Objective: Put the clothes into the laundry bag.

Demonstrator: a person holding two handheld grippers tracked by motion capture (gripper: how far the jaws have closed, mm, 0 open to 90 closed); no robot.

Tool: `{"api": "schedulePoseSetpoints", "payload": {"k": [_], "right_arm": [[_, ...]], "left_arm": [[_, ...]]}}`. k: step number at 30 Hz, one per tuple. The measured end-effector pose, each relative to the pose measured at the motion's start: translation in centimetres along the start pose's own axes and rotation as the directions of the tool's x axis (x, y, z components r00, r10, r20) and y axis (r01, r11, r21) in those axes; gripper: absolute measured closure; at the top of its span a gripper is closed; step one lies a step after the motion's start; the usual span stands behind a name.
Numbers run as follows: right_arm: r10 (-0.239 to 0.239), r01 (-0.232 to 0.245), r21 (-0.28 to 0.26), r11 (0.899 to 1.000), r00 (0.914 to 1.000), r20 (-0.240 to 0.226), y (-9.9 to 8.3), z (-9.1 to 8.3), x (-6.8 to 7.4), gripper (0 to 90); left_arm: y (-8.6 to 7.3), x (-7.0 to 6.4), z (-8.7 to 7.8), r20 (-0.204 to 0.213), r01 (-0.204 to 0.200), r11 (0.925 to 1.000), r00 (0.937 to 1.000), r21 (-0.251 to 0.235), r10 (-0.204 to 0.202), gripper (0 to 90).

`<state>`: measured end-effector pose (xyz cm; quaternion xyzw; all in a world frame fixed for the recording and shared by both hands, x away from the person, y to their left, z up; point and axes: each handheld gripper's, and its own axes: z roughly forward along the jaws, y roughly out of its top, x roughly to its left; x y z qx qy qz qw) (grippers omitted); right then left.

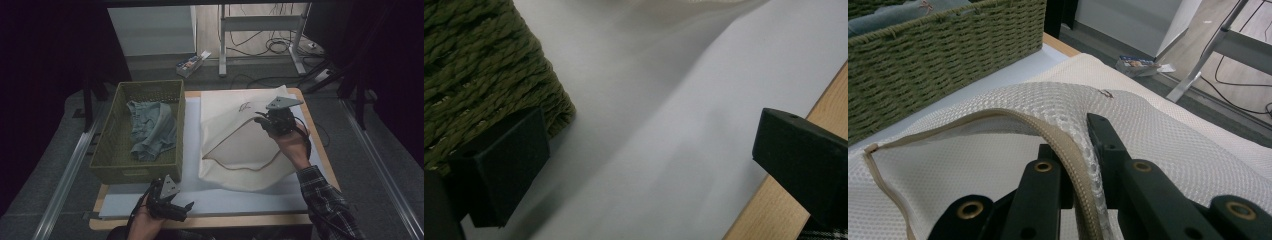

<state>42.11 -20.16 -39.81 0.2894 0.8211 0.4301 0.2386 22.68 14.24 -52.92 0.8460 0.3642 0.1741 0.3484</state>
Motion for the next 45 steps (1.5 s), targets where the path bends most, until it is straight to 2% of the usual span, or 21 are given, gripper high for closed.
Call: {"api": "schedulePoseSetpoints", "payload": {"k": [25, 32, 36, 38, 45], "right_arm": [[-0.007, 0.007, -0.069, 0.998, 0.9999, -0.011, 1.7, -0.8, -0.2, 82.0], [0.001, -0.002, -0.078, 0.997, 0.9999, -0.015, 2.2, -1.1, -0.6, 82.0], [0.014, -0.015, -0.085, 0.996, 0.9997, -0.020, 2.2, -1.2, -0.9, 82.0], [0.023, -0.026, -0.093, 0.995, 0.9993, -0.030, 1.8, -1.1, -1.0, 82.0], [0.023, -0.027, -0.114, 0.993, 0.9988, -0.043, 1.2, -1.1, -0.9, 81.9]], "left_arm": [[0.0, 0.1, 0.0, -0.001, 0.007, 1.0000, 1.0000, 0.000, -0.007, 1.5], [0.0, 0.1, 0.0, -0.004, 0.011, 0.9999, 0.9999, -0.002, -0.011, 1.5], [0.0, 0.1, 0.0, -0.005, 0.014, 0.9999, 0.9999, -0.005, -0.014, 1.5], [0.0, 0.1, -0.1, 0.003, 0.028, 0.9995, 0.9996, -0.016, -0.028, 1.4], [0.1, 0.0, -0.1, 0.013, 0.049, 0.9984, 0.9987, -0.030, -0.049, 1.3]]}}
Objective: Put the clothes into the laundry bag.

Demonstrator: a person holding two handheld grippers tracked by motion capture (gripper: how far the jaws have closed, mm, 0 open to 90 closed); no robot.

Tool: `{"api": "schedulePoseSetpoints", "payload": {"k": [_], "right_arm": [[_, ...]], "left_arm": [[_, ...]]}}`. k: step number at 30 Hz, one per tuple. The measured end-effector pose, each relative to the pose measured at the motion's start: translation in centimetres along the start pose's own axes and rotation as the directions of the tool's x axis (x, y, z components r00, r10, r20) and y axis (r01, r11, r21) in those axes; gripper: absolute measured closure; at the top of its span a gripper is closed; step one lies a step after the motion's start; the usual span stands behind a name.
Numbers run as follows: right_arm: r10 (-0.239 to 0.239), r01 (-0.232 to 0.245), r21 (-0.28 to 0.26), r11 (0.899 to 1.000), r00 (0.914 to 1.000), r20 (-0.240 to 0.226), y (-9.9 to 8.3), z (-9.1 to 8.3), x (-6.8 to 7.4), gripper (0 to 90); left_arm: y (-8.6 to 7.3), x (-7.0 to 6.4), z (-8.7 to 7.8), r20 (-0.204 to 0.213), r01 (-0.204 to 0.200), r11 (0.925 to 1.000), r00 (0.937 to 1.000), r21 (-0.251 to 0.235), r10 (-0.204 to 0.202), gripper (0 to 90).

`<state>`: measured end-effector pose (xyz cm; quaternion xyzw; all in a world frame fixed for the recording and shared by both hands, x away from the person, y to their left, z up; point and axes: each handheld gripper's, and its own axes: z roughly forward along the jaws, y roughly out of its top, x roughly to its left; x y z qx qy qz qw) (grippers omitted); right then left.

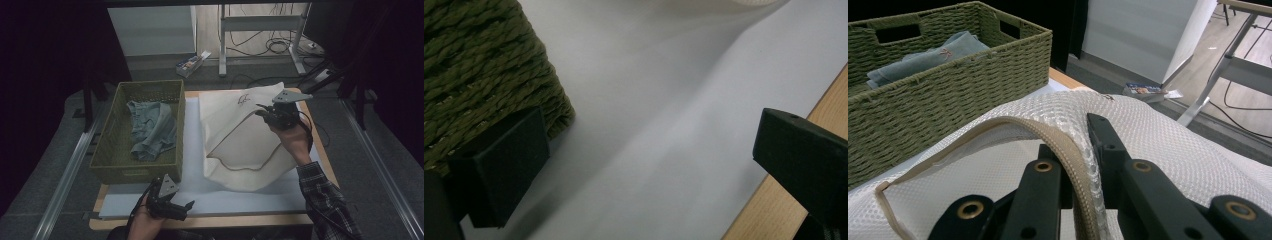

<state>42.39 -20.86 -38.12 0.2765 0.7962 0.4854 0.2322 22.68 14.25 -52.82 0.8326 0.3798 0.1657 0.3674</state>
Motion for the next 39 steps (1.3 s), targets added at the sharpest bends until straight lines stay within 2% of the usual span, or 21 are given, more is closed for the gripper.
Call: {"api": "schedulePoseSetpoints", "payload": {"k": [4, 8, 20, 23, 25, 28, 29, 31, 36, 39], "right_arm": [[-0.004, 0.004, -0.005, 1.000, 1.0000, -0.007, -0.4, 0.1, 0.0, 82.0], [0.004, -0.004, -0.013, 1.000, 0.9999, -0.012, -0.6, 0.0, -0.1, 81.9], [-0.004, 0.004, 0.002, 1.000, 0.9999, -0.014, -0.9, 0.2, -0.1, 81.5], [-0.004, 0.004, 0.005, 1.000, 0.9999, -0.015, -0.9, 0.2, -0.1, 81.4], [-0.004, 0.004, 0.006, 1.000, 0.9999, -0.015, -1.0, 0.2, -0.1, 81.2], [-0.003, 0.003, 0.009, 1.000, 0.9999, -0.017, -1.0, 0.2, -0.2, 81.0], [-0.003, 0.003, 0.012, 1.000, 0.9998, -0.018, -1.0, 0.2, -0.2, 80.9], [-0.001, 0.001, 0.015, 1.000, 0.9998, -0.018, -1.0, 0.3, -0.2, 80.9], [0.002, -0.002, 0.017, 1.000, 0.9998, -0.020, -1.1, 0.3, -0.3, 80.9], [0.003, -0.002, 0.017, 1.000, 0.9998, -0.020, -1.0, 0.3, -0.3, 80.7]], "left_arm": [[0.1, 0.0, -0.1, 0.013, -0.010, 0.9998, 0.9999, -0.019, 0.010, 1.4], [0.5, -0.4, -0.7, 0.055, -0.029, 0.9964, 0.9979, -0.079, 0.034, 1.8], [1.2, -0.7, -1.5, 0.065, -0.025, 0.9926, 0.9973, -0.119, 0.032, 1.6], [1.5, -0.7, -1.7, 0.056, -0.035, 0.9920, 0.9976, -0.121, 0.042, 1.7], [1.7, -0.8, -2.0, 0.006, -0.063, 0.9918, 0.9979, -0.111, 0.064, 1.9], [1.9, -0.8, -2.2, 0.023, -0.047, 0.9911, 0.9984, -0.125, 0.051, 1.8], [2.1, -0.8, -2.5, 0.056, -0.019, 0.9896, 0.9980, -0.143, 0.027, 2.0], [2.3, -0.8, -2.7, 0.073, -0.003, 0.9882, 0.9972, -0.153, 0.014, 2.6], [2.6, -0.8, -3.2, 0.072, 0.019, 0.9862, 0.9974, -0.164, -0.007, 2.8], [2.8, -0.8, -3.5, 0.055, 0.030, 0.9861, 0.9983, -0.163, -0.021, 3.6]]}}
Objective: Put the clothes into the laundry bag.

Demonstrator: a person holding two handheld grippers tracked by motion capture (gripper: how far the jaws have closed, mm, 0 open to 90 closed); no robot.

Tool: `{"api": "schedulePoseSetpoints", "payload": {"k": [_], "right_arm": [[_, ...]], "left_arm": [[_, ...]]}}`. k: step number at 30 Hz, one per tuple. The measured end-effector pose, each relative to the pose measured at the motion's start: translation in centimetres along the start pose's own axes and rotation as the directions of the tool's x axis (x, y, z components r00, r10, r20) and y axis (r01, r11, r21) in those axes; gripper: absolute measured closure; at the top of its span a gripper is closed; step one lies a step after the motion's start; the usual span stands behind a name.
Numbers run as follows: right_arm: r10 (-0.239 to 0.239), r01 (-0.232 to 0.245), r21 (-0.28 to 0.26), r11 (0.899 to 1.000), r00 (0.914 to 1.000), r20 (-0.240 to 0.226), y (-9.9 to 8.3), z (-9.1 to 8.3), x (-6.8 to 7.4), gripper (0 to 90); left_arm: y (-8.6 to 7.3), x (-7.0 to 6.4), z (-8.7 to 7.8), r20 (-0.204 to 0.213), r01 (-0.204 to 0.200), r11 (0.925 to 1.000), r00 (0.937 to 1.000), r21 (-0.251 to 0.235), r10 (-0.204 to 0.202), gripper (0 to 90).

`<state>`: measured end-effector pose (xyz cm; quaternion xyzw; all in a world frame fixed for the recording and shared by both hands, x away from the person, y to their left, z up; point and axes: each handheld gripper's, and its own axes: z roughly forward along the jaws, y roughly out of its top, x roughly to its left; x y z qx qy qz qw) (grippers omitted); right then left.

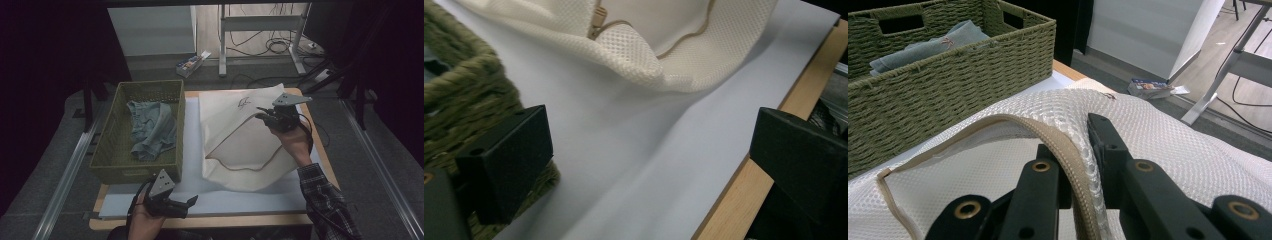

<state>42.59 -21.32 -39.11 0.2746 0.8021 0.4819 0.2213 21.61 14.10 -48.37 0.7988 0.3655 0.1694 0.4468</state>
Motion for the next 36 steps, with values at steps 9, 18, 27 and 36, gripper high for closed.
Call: {"api": "schedulePoseSetpoints", "payload": {"k": [9, 18, 27, 36], "right_arm": [[0.014, -0.014, -0.002, 1.000, 0.9999, -0.003, 0.1, -0.3, -0.4, 80.5], [0.017, -0.017, -0.001, 1.000, 0.9998, -0.008, 0.2, -0.3, -0.4, 80.2], [0.029, -0.029, -0.001, 1.000, 0.9995, -0.013, 0.2, -0.3, -0.5, 80.5], [0.031, -0.031, -0.002, 1.000, 0.9994, -0.014, 0.3, -0.3, -0.4, 80.8]], "left_arm": [[0.8, 0.1, -0.7, -0.026, 0.037, 0.9993, 0.9990, 0.004, -0.037, 9.8], [1.7, 0.8, -1.3, -0.016, 0.104, 0.9942, 0.9944, -0.026, -0.104, 13.1], [2.6, 0.8, -1.3, -0.007, 0.076, 0.9968, 0.9971, -0.027, -0.076, 6.7], [3.8, 2.3, -2.1, -0.062, 0.084, 0.9959, 0.9944, -0.033, -0.086, 3.3]]}}
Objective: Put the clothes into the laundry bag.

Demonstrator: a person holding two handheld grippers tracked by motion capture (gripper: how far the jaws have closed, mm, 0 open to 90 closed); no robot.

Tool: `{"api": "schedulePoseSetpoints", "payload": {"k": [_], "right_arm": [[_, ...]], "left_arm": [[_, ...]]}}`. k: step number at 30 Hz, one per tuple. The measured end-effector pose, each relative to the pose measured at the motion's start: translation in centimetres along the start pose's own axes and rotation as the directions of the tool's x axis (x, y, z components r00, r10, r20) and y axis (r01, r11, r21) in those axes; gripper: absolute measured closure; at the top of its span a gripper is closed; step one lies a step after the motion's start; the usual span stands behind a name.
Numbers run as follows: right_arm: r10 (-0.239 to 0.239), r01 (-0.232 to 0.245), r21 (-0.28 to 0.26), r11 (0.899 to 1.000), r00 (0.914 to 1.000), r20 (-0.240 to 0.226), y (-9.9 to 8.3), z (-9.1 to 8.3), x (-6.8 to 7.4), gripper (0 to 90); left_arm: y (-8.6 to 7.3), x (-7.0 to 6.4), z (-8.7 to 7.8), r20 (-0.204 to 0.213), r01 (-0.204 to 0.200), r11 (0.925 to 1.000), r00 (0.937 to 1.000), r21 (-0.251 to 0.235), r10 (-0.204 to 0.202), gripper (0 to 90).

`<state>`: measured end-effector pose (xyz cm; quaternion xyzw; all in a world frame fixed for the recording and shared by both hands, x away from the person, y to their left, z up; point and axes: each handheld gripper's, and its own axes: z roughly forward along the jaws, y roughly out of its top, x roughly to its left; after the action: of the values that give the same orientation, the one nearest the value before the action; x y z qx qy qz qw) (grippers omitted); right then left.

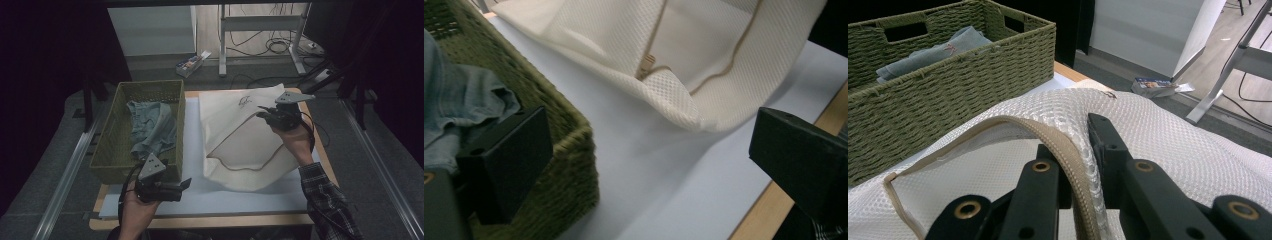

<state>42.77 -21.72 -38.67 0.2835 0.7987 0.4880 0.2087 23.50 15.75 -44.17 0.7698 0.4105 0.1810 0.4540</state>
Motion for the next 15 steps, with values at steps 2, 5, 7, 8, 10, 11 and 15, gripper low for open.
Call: {"api": "schedulePoseSetpoints", "payload": {"k": [2, 5, 7, 8, 10, 11, 15], "right_arm": [[-0.002, 0.002, 0.000, 1.000, 1.0000, 0.000, 0.0, 0.0, 0.0, 80.7], [-0.002, 0.002, 0.000, 1.000, 1.0000, 0.000, 0.0, 0.0, 0.0, 80.7], [-0.005, 0.005, 0.000, 1.000, 1.0000, -0.002, 0.0, 0.0, 0.1, 80.4], [-0.006, 0.006, 0.001, 1.000, 1.0000, -0.002, 0.0, 0.0, 0.1, 80.4], [-0.005, 0.005, 0.001, 1.000, 1.0000, -0.003, 0.1, 0.0, 0.1, 80.4], [-0.005, 0.005, 0.000, 1.000, 1.0000, -0.002, 0.1, 0.0, 0.1, 80.5], [-0.005, 0.005, 0.001, 1.000, 1.0000, -0.003, 0.1, 0.0, 0.1, 80.5]], "left_arm": [[0.3, 0.4, 0.0, -0.007, 0.002, 1.0000, 1.0000, 0.007, -0.002, 3.3], [0.6, 0.7, -0.1, -0.021, 0.003, 0.9999, 0.9998, 0.010, -0.003, 3.4], [0.9, 1.1, -0.1, -0.035, 0.000, 0.9999, 0.9994, 0.014, 0.000, 3.3], [1.1, 1.4, -0.1, -0.047, -0.004, 0.9998, 0.9989, 0.019, 0.005, 3.3], [1.4, 1.8, -0.1, -0.057, -0.005, 0.9996, 0.9984, 0.027, 0.007, 3.3], [1.5, 2.0, -0.1, -0.059, -0.006, 0.9995, 0.9982, 0.031, 0.007, 3.2], [1.9, 2.6, 0.1, -0.071, -0.006, 0.9991, 0.9974, 0.042, 0.009, 3.1]]}}
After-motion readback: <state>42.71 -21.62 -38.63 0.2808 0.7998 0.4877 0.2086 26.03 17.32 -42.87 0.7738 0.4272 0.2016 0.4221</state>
